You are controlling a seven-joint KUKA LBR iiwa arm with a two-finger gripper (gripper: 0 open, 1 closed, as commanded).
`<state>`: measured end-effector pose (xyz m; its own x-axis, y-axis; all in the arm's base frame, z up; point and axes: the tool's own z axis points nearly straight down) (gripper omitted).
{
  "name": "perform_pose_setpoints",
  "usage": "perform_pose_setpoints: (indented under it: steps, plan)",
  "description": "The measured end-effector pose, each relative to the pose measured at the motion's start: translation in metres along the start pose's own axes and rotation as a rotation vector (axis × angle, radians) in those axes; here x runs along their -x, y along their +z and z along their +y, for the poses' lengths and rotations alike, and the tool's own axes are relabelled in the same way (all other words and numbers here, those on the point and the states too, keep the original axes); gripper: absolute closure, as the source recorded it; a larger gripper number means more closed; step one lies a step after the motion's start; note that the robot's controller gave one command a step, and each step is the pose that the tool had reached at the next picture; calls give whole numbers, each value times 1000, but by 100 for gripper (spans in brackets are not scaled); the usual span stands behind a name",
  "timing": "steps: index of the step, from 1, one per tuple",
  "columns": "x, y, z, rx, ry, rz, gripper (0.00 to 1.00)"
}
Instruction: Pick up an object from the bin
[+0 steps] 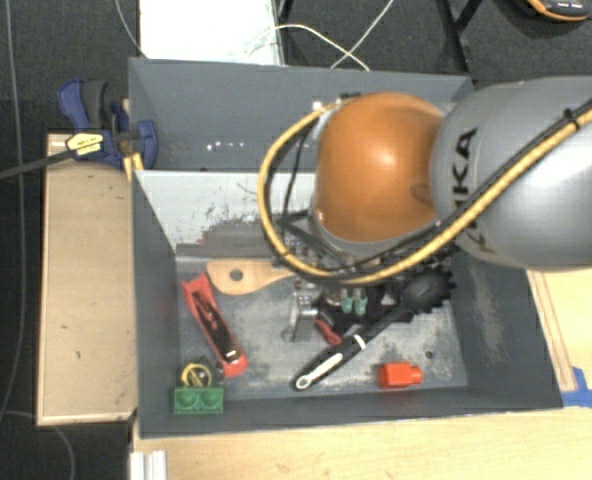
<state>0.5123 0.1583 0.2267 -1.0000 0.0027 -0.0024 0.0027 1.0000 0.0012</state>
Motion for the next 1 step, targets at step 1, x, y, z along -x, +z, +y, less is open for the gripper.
perform_pose_setpoints:
  steps: [1]
  plan:
    - [68,67,71,1,59,0,0]
